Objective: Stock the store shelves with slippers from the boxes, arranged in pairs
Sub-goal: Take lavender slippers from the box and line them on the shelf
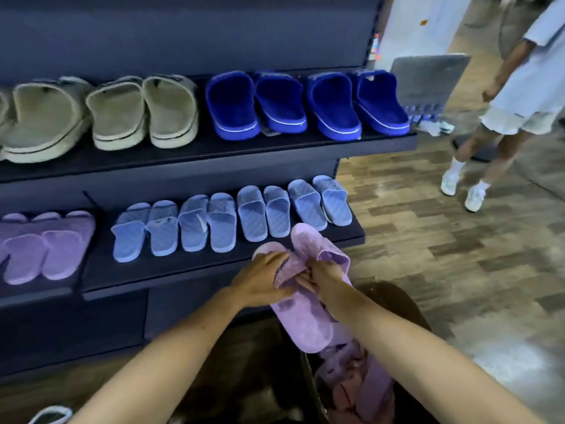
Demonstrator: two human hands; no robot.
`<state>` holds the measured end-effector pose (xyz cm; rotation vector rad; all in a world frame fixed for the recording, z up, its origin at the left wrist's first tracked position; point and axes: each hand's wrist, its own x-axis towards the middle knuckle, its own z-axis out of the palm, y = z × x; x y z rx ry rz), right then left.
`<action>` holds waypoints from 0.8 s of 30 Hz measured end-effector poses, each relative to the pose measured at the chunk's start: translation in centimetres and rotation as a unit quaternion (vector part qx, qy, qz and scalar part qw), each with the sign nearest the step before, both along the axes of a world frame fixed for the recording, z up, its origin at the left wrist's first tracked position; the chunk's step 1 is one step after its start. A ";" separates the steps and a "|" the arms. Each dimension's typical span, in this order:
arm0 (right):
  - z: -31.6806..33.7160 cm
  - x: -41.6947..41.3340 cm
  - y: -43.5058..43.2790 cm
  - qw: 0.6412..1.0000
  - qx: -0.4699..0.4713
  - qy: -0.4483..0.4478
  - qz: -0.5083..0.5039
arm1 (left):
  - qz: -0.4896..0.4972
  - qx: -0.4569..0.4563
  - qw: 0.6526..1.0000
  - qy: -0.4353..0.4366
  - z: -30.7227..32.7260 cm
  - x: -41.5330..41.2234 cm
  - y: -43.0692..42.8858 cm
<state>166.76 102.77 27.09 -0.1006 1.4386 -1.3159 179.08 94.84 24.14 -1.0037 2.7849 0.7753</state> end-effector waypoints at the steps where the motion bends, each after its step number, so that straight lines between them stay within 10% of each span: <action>1: -0.2 1.3 -0.7 1.000 0.002 -0.012 -0.005 | 0.014 -0.007 0.999 -0.031 -0.4 1.5 -0.1; 10: -1.0 17.3 -8.5 0.956 0.085 0.193 0.202 | 0.264 -0.003 0.964 0.033 -1.2 19.0 -2.0; 18: -1.4 34.9 -12.2 0.785 0.020 0.461 0.413 | 0.374 -0.065 0.924 0.053 -0.6 41.3 -2.2; 24: -1.5 49.1 -14.3 0.729 -0.104 0.506 0.449 | 0.454 -0.104 0.884 0.025 -0.5 54.4 -2.8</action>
